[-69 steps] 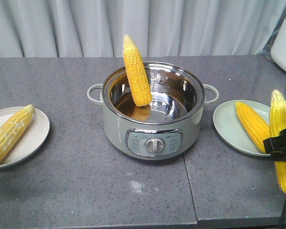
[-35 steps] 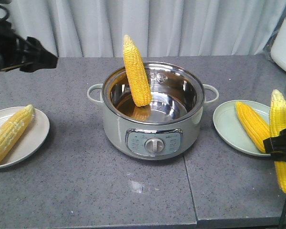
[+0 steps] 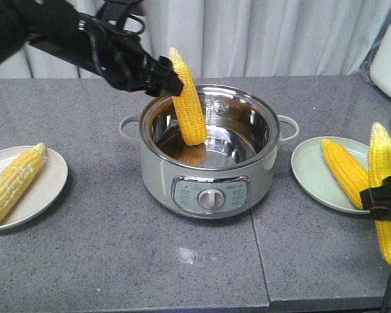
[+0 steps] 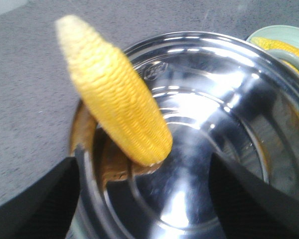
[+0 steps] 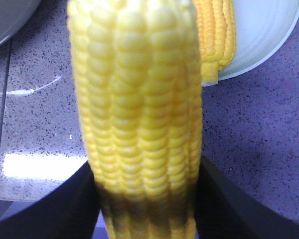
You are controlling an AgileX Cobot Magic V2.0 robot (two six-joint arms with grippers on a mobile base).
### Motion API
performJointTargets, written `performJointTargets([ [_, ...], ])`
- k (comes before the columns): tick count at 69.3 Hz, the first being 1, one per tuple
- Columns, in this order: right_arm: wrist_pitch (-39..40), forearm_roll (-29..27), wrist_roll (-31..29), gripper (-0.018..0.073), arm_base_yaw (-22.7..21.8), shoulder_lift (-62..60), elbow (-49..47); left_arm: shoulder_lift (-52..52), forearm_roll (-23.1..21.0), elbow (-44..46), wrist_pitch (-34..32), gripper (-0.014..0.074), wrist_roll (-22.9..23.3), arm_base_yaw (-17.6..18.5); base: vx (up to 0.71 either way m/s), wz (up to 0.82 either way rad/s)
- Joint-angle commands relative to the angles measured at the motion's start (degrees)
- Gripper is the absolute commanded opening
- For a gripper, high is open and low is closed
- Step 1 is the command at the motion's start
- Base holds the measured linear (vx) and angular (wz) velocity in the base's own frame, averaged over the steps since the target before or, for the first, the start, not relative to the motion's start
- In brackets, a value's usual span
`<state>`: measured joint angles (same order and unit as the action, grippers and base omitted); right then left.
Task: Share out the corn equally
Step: 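Reach the left gripper into the pot and grasp the last cob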
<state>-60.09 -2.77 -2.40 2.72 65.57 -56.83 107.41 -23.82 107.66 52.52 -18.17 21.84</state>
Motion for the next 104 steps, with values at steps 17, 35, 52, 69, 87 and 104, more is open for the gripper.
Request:
performJointTargets([
  [17, 2.1, 0.2, -0.3, 0.0243, -0.5, -1.2, -1.4, 3.8, -1.3, 8.3, -0.6, 0.0554, 5.6, 2.0, 0.0, 0.0],
  [35, 2.1, 0.2, -0.3, 0.0243, -0.5, -1.2, -1.4, 6.2, 0.1, 8.3, -0.4, 0.0554, 6.3, 3.4, 0.0, 0.0],
  [52, 2.1, 0.2, -0.3, 0.0243, -0.5, -1.2, -1.4, 8.1, 0.5, 8.3, -2.0, 0.0554, 10.5, 4.2, 0.0, 0.0],
  [69, 2.1, 0.2, -0.3, 0.0243, -0.5, -1.2, -1.4, 10.5, 0.2, 8.4, -3.7, 0.0554, 12.0, 4.2, 0.0, 0.0],
  [87, 2.1, 0.2, -0.3, 0.0243, -0.5, -1.2, -1.4, 12.3, 0.2, 8.9, -9.2, 0.0554, 13.8, 4.5, 0.0, 0.0],
  [104, 2.1, 0.2, -0.3, 0.0243, -0.5, -1.2, -1.4, 14.6, 0.3, 9.4, -12.7, 0.0554, 12.1, 6.4, 0.0, 0.0],
])
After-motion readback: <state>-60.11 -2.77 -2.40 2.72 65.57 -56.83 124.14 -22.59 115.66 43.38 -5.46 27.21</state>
